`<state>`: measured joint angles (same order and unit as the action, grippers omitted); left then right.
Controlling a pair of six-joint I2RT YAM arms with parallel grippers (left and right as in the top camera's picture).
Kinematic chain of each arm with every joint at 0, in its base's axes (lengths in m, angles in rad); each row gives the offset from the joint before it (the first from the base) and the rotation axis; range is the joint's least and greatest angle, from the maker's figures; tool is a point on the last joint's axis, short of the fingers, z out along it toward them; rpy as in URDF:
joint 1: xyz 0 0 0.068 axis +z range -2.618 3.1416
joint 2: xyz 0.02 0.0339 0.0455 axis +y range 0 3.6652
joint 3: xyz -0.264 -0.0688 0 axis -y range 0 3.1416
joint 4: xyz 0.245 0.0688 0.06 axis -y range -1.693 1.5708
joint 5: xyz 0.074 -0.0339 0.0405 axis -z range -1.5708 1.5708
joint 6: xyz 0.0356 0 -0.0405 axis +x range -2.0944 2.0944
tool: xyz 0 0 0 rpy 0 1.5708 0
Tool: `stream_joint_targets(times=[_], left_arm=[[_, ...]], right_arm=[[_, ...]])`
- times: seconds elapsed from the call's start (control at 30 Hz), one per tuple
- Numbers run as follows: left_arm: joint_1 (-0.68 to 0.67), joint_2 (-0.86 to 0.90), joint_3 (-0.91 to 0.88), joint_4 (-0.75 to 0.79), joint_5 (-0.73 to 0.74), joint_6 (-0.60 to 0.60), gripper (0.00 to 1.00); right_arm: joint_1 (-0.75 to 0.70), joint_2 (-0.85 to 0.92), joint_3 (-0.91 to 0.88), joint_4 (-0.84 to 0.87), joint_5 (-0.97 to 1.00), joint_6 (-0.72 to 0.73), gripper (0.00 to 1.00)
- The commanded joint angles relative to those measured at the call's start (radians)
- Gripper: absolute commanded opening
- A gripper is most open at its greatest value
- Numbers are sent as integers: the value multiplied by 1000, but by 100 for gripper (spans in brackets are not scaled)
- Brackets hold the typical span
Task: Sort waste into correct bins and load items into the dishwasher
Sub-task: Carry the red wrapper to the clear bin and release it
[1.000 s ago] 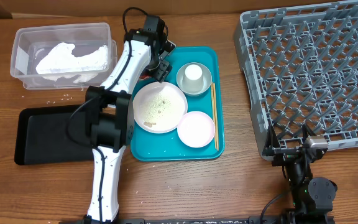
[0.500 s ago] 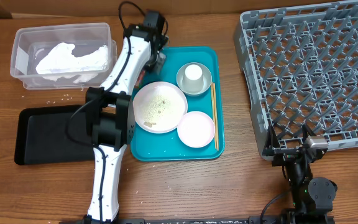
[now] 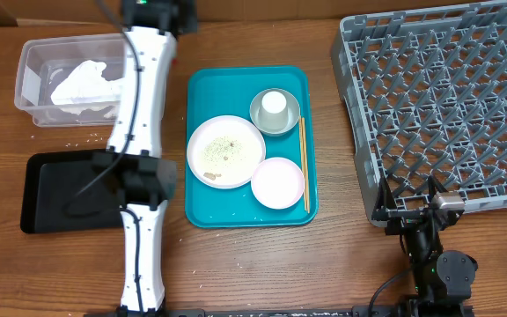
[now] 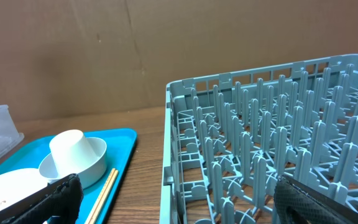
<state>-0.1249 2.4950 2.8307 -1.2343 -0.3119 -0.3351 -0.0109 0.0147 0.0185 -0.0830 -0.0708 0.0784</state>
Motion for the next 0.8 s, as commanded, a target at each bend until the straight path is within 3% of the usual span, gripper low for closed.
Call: stream_joint_targets(times=[0.0, 0.13, 0.17, 0.2, 0.23, 0.33, 0.47, 0.5, 0.6, 0.77], left_arm=[[75, -3, 13, -3, -9, -211, 7], [150, -3, -7, -3, 38, -290, 19], [164, -3, -11, -3, 45, -301, 27], [177, -3, -14, -3, 50, -309, 46], [189, -3, -14, -6, 52, -313, 56], [218, -3, -14, -20, 52, -317, 67], [236, -6, -10, -83, 159, -309, 67], [237, -6, -6, -96, 202, -289, 60], [235, -13, 14, -127, 310, -217, 55], [214, -89, 53, -214, 331, -210, 56]], right_arm=[[4, -10, -10, 3, 6, -1, 100], [4, -10, -10, 3, 6, -1, 100], [4, -10, -10, 3, 6, -1, 100], [4, -10, -10, 3, 6, -1, 100], [4, -10, -10, 3, 6, -1, 100], [4, -10, -10, 3, 6, -1, 100], [4, -10, -10, 3, 6, -1, 100], [4, -10, -10, 3, 6, -1, 100], [4, -10, -10, 3, 6, -1, 100], [4, -10, -10, 3, 6, -1, 100]])
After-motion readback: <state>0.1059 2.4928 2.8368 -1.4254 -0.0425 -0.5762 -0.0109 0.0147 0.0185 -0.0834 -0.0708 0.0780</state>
